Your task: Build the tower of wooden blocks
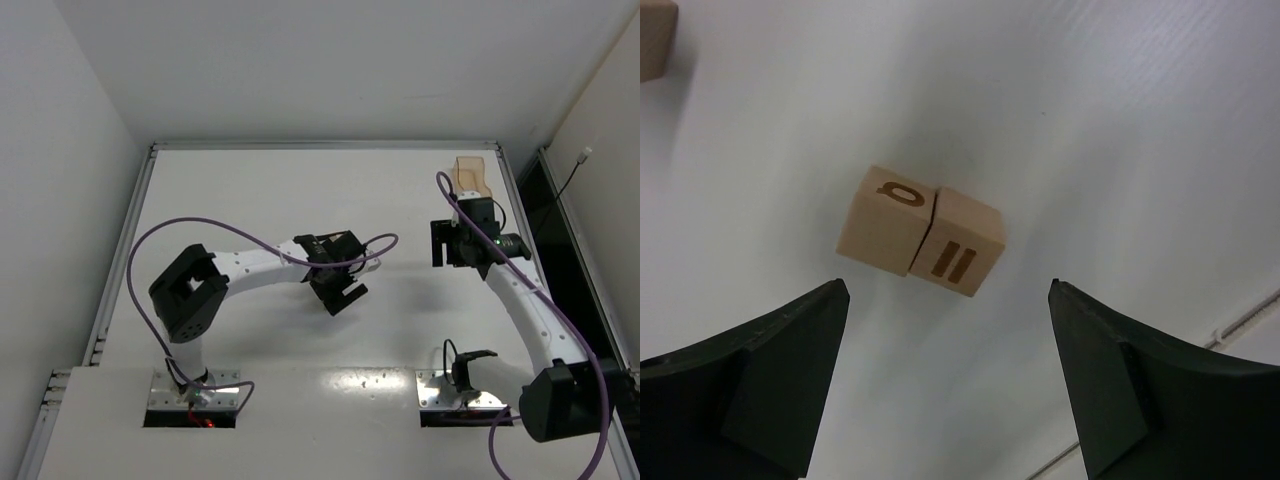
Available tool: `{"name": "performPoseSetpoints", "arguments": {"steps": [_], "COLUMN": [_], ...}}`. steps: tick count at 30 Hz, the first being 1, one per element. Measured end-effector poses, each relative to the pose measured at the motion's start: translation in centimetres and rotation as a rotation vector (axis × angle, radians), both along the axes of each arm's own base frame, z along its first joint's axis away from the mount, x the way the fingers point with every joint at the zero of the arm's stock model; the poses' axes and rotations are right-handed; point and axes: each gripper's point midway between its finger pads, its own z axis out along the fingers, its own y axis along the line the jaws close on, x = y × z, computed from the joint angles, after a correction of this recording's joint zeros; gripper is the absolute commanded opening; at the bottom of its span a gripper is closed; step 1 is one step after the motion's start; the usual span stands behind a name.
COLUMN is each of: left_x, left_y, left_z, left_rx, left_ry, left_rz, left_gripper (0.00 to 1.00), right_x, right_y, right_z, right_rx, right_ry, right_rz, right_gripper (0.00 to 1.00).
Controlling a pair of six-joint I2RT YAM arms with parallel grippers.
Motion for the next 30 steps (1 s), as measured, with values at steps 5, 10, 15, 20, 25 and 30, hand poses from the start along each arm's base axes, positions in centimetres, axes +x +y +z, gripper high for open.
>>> {"name": "performPoseSetpoints", "arguments": {"steps": [5,10,15,20,25,30], "left_x": [0.9,0.6,0.6,-0.3,-0.9,-2.0], "left_y": [1.0,2.5,2.6,0.9,-2.0,-3.8], "left_z": [-0.8,-1.4,-1.6,-0.9,-0.1,0.0], "left_rx": [0.037,0.061,-0.004,-0.109,-0.191,-0.208], "left_ry": [-0.029,-0.024,0.082,0.199,0.262,0.281], "left_rz": [0.107,0.157,0.178,0.126,0.029,-0.051], "left_gripper": [0.79,0.81,0.81,0.81,0.81,0.81], "right_x": [0.0,0.0,0.0,0.0,-0.1,-0.1], "right_y": [-0.2,-0.2,-0.1,-0.1,-0.1,-0.2], "right_z": [0.0,-0.2,-0.4,-0.5,-0.7,-0.7], "right_rx": [0.002,0.005,0.008,0.008,0.012,0.012], "right_ry": [0.001,0.009,0.016,0.019,0.023,0.024], "right_rz": [-0.009,-0.006,-0.004,-0.003,-0.005,-0.007], "right_gripper": [0.73,0.73,0.73,0.73,0.73,0.73]}}
